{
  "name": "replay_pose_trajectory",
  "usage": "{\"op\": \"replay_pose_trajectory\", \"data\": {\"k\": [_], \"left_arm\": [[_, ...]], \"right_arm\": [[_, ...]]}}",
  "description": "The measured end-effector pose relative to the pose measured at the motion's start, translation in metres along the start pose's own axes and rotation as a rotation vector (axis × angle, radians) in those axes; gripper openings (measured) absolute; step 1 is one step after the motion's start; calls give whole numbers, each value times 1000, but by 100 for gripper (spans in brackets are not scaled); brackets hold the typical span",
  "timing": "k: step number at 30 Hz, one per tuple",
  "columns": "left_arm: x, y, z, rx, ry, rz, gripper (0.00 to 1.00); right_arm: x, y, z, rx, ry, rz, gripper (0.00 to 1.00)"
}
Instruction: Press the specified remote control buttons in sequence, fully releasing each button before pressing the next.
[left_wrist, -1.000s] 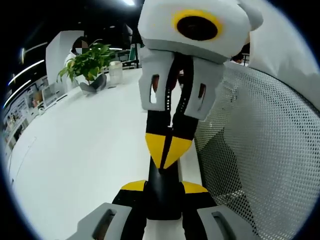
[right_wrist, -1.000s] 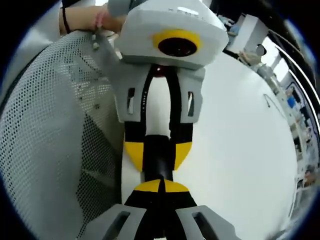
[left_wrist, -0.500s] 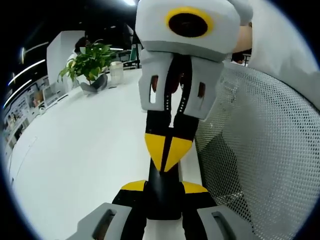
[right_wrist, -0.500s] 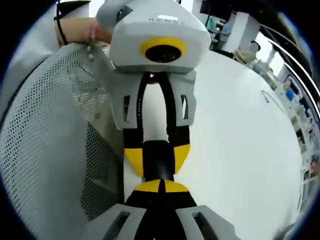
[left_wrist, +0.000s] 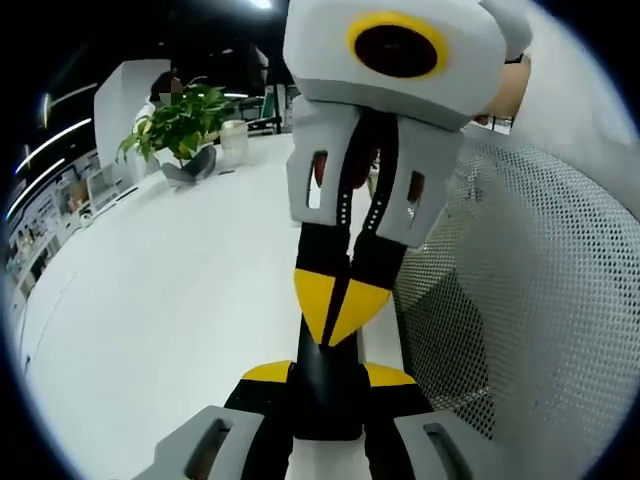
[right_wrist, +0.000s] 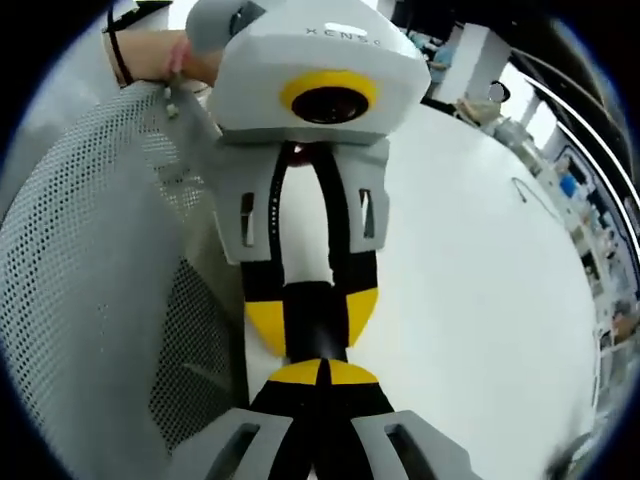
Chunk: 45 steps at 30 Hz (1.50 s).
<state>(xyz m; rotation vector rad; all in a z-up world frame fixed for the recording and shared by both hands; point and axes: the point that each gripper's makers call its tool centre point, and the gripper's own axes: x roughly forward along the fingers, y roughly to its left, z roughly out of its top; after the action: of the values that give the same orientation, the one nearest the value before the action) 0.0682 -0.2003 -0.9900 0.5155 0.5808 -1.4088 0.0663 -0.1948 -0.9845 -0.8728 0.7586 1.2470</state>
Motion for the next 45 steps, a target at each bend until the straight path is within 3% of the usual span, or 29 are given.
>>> {"op": "replay_pose_trajectory", "data": {"k": [5, 11, 20, 22, 27, 30, 39, 45], "left_arm": [[0, 0, -1, -1, -5, 1, 25], [0, 0, -1, 4, 0, -2, 25], [-1, 0, -1, 2, 6, -4, 25], [-1, -1, -1, 1, 5, -4, 25], [-1, -1, -1, 1, 2, -6, 25], [-1, -1, -1, 1, 0, -9, 25], [1, -3, 0, 9, -9, -20, 25], [1, -4, 1, 10, 13, -11, 25]], "right_arm": [[1, -1, 1, -47, 30, -18, 0], [2, -2, 1, -43, 42, -10, 0], [3, -1, 1, -104, 55, -63, 0], [2, -2, 1, -78, 45, -56, 0], [0, -2, 2, 54, -67, 19, 0], [-3, 1, -1, 46, -115, 52, 0], [-10, 11, -7, 64, -169, 103, 2], [-14, 7, -16, 24, -144, 50, 1]]}}
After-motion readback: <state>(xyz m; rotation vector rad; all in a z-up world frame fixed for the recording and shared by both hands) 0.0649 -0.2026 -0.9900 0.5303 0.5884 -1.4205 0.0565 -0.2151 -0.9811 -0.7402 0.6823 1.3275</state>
